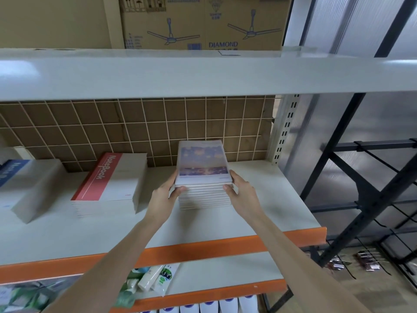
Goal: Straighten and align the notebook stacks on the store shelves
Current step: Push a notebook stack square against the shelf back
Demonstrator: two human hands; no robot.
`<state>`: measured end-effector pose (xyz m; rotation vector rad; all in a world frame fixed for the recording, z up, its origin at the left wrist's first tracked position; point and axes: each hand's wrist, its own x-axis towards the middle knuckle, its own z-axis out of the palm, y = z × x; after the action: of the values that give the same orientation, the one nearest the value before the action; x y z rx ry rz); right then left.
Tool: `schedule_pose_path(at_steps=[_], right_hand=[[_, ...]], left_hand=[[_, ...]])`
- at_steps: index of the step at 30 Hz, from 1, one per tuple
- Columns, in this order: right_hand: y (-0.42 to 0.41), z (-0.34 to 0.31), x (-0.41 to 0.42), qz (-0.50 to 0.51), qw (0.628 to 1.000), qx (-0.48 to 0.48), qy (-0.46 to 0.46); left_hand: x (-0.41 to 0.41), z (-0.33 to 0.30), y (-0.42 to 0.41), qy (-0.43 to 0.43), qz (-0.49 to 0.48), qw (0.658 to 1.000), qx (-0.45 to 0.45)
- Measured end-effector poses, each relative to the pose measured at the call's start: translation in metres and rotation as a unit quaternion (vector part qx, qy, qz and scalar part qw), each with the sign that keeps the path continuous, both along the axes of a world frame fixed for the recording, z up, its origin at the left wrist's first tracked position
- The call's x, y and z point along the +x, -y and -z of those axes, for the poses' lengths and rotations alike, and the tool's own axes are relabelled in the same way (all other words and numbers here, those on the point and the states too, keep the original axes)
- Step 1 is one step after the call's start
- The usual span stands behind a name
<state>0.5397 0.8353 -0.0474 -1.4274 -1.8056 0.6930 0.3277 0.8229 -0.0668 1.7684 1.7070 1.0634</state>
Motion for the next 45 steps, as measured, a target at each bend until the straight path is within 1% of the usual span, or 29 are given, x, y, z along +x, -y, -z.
schedule_pose_path(at_steps=[5,6,8,11,13,15,16,20,25,29,33,40,45], right_hand=[[0.002,0.001,-0.002,-0.004,1.000,-0.013,0.001],[0.002,0.000,-0.001,-0.003,1.000,-0.016,-0.002],[0.001,0.000,0.000,0.016,0.999,-0.025,-0.017],[0.000,-0.001,0.000,0.029,0.999,-0.016,-0.034],[-0.001,-0.001,-0.002,0.030,0.999,-0.013,-0.037],[-0.002,0.000,-0.003,0.034,0.999,-0.017,-0.030],[-0.003,0.001,-0.003,0.036,0.999,-0.018,-0.026],[-0.004,0.003,-0.002,0.036,0.998,-0.035,-0.023],[0.000,0.003,-0.002,0.020,0.999,-0.048,-0.012],[0.002,0.003,0.002,0.021,0.998,-0.049,-0.023],[0.003,0.005,0.001,0.018,0.997,-0.065,-0.027],[0.002,0.008,0.003,0.001,0.997,-0.075,-0.004],[0.002,0.009,0.001,0.001,0.996,-0.084,-0.008]], left_hand=[[-0.002,-0.002,0.002,0.015,0.021,1.000,-0.008],[-0.003,-0.001,0.004,0.018,0.015,1.000,-0.008],[-0.003,0.001,0.008,0.030,-0.026,0.999,0.009],[0.000,0.002,0.015,0.091,-0.064,0.992,0.054],[0.004,0.002,0.017,0.123,-0.056,0.989,0.067],[0.007,0.001,0.017,0.142,-0.043,0.987,0.056],[0.008,0.001,0.016,0.135,-0.039,0.989,0.051],[0.008,0.003,0.015,0.062,-0.045,0.996,0.044],[0.000,0.001,0.018,0.009,-0.020,1.000,0.011],[-0.002,0.000,0.019,0.021,-0.038,0.998,0.038],[0.003,0.003,0.021,0.038,-0.035,0.998,0.023],[0.002,0.002,0.021,0.047,-0.028,0.998,-0.010],[0.004,0.003,0.020,0.034,-0.024,0.999,-0.022]])
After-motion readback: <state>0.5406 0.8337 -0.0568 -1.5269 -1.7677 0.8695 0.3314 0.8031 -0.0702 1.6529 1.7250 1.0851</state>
